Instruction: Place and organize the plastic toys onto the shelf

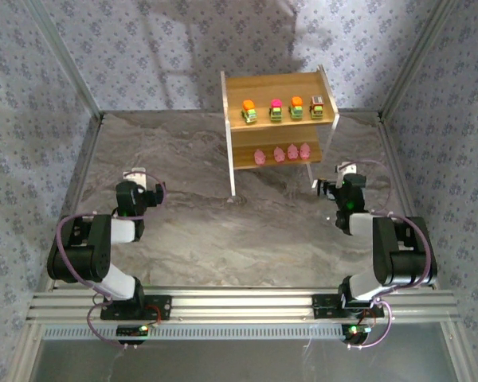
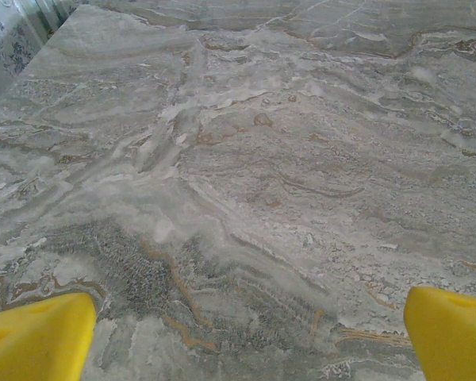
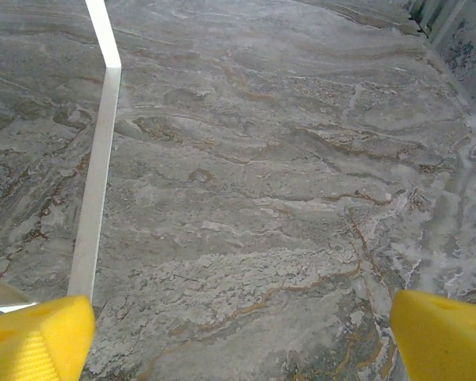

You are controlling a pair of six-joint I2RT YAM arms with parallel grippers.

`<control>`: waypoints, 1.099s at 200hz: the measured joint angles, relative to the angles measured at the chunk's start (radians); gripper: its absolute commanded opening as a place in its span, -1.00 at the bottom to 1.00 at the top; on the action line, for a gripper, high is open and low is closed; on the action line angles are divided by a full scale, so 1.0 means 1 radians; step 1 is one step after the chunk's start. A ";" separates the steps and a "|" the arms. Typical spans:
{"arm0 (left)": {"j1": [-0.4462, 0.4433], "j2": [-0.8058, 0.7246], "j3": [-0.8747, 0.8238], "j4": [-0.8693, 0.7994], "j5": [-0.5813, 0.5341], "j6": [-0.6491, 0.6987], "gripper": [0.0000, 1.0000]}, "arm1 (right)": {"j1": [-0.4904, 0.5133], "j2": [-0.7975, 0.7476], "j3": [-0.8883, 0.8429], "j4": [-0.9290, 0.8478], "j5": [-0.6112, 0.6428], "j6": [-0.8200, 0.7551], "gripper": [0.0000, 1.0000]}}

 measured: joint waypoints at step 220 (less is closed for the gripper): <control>0.018 0.000 0.000 0.003 0.094 0.001 0.99 | -0.026 0.026 -0.055 0.126 -0.077 0.023 0.99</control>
